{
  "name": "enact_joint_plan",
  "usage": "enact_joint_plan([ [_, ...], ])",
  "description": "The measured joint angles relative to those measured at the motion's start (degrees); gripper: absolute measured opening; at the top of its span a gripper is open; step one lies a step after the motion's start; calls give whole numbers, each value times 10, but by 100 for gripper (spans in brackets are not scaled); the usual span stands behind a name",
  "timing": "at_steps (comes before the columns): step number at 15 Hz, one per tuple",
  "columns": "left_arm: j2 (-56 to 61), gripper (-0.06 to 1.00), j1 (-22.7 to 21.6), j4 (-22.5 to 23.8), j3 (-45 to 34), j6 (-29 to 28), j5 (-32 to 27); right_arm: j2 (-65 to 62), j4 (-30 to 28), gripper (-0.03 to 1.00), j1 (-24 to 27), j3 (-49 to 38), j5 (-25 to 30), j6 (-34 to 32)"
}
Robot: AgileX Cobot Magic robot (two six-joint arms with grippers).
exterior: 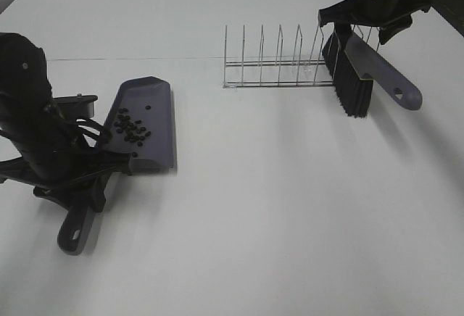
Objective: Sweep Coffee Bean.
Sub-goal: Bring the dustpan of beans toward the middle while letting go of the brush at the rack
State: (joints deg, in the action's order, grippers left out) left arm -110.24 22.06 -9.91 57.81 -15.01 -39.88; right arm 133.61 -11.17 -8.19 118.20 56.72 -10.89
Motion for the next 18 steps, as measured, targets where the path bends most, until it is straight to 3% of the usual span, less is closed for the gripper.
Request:
enact_joint_plan([
  [5,-2,26,50,-14,1,-2,21,-3,9,66,0,1,30,0],
  [10,-33,27,50,-59,6,20,19,-3,9,66,0,1,58,0],
  [11,-33,31,50,-64,6,23,19,-3,9,66,0,1,69,0],
  [13,-33,50,50,-66,12,23,11,-3,9,66,0,1,83,2],
  [15,-34,57,50,-66,29,23,-6,-7,9,66,0,1,92,3],
  [18,-33,60,50,-59,87,30,-81,-37,11,66,0,1,121,15],
])
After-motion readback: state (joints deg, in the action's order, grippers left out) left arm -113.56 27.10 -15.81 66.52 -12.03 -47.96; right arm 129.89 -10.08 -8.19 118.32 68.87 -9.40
